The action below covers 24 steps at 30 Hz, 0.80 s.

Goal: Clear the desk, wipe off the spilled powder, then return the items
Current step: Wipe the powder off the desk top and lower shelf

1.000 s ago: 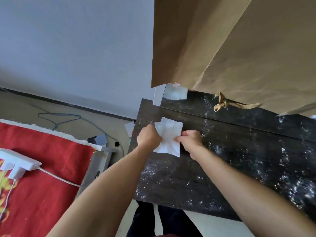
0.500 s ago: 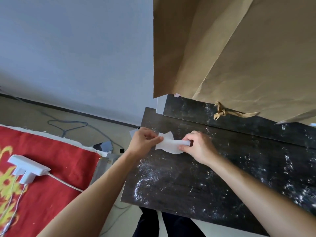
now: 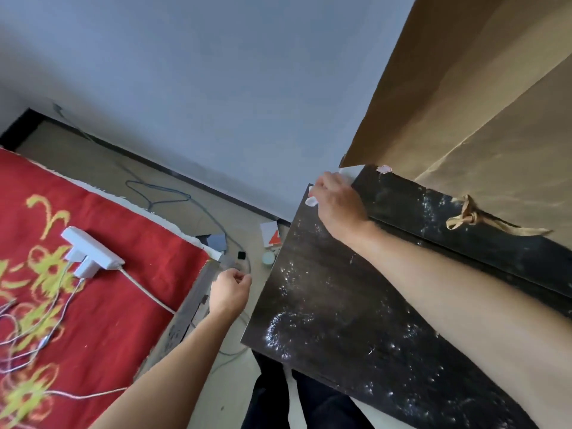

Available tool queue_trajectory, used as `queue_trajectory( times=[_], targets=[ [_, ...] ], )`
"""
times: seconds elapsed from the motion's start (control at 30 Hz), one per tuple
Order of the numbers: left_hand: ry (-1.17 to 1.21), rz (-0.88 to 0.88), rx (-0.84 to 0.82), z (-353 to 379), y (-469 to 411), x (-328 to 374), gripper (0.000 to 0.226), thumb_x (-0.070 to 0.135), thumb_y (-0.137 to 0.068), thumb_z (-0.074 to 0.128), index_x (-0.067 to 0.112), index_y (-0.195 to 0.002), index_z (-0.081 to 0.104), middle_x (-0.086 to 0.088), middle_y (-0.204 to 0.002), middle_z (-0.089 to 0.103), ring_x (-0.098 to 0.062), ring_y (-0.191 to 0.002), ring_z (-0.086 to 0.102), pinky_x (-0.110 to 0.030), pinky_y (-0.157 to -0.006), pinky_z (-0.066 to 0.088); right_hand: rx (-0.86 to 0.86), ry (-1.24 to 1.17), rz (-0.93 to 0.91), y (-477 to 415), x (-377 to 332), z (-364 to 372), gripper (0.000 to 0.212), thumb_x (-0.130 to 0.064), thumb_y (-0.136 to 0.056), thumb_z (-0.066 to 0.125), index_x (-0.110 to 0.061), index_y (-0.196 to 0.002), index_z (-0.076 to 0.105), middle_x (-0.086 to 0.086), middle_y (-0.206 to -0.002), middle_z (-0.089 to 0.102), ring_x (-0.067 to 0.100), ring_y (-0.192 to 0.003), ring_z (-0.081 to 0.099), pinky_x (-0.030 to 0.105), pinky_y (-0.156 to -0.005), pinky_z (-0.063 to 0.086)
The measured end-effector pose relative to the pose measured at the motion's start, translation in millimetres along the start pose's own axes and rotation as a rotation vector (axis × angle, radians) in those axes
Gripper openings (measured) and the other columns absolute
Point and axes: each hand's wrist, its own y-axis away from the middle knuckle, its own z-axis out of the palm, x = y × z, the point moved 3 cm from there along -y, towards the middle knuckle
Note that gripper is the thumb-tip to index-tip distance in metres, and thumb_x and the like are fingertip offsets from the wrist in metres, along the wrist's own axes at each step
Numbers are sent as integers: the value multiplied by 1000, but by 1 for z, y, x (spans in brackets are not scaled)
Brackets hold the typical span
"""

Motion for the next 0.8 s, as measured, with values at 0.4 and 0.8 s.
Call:
queue_trajectory(
  times=[0.4, 0.8],
  targets=[
    [90, -135, -32, 47, 17, -58, 43, 31, -96, 37, -1, -73, 53, -14, -76, 61, -32, -78, 55, -36, -68, 39, -257, 7, 89, 38, 7, 84, 42, -1, -96, 41, -9, -137, 38, 7, -156, 22, 23, -145, 19, 38, -116, 28],
    [56, -155, 83, 47, 22, -57, 35, 30, -93, 32, 11, -68, 46, -11, -78, 60, -34, -80, 55, -39, -68, 41, -131, -110, 159, -17, 12, 72, 41, 15, -83, 50, -4, -118, 62, 10, -140, 51, 26, -128, 48, 37, -106, 42]
  ],
)
